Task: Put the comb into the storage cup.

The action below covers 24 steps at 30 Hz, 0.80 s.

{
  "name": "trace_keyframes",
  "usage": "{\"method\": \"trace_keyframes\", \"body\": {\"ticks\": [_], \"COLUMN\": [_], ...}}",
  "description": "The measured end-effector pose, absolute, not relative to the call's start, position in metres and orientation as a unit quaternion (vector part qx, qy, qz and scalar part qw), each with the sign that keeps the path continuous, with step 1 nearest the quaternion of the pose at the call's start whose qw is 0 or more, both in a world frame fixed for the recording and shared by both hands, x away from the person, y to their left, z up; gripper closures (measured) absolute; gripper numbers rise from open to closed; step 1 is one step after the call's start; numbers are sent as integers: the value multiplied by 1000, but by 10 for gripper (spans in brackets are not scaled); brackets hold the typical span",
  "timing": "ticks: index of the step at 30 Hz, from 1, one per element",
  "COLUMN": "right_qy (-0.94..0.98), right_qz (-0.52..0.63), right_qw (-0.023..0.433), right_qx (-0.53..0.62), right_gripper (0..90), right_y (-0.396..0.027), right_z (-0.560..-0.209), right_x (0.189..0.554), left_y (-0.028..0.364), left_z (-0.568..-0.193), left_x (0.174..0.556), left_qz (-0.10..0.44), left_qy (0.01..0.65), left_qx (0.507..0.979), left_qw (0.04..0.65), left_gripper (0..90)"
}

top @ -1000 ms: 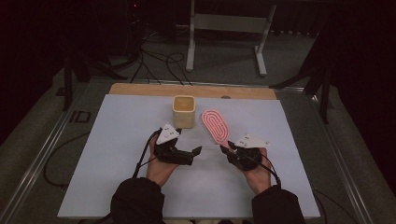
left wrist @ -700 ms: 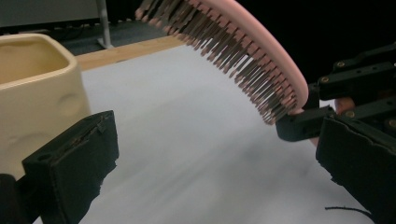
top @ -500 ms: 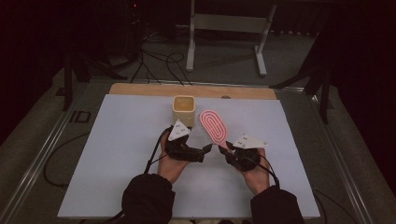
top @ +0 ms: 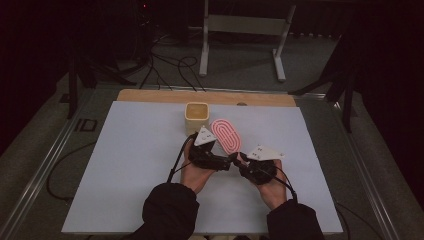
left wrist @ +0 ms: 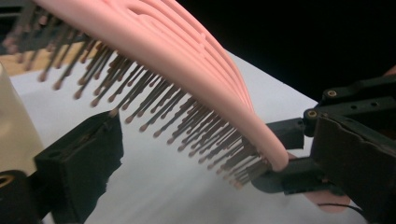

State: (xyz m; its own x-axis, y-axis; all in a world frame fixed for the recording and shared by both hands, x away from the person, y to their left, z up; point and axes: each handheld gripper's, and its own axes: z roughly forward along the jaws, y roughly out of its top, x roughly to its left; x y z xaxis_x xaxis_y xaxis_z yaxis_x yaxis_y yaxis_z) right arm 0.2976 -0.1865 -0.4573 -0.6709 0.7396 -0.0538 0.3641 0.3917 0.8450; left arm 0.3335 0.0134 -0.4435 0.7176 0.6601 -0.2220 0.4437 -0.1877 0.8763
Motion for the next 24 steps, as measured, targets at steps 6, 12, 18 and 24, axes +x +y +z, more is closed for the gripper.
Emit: {"method": "trace_keyframes", "body": {"ticks": [6,12,18,24], "right_qy": [806,809,807,812], "right_qz": [433,431,433,428], "right_qw": [217,218,215,214], "right_qx": [340,334,338,334], "right_gripper": [699,699,700,699], "right_y": [-185,-184,-184,-184], "right_z": [-458,-459,-460,-461], "right_x": [297,297,297,298], "left_y": [9,5,9,8], "left_z": [-444,-444,-443,-443], "left_x": [334,335,337,335], "left_qz": [95,82,72,66], "left_qy": [371,393,401,386], "left_qx": [758,746,736,737], "left_qw": [528,532,540,551], "left_gripper": [227,353,485,533]}}
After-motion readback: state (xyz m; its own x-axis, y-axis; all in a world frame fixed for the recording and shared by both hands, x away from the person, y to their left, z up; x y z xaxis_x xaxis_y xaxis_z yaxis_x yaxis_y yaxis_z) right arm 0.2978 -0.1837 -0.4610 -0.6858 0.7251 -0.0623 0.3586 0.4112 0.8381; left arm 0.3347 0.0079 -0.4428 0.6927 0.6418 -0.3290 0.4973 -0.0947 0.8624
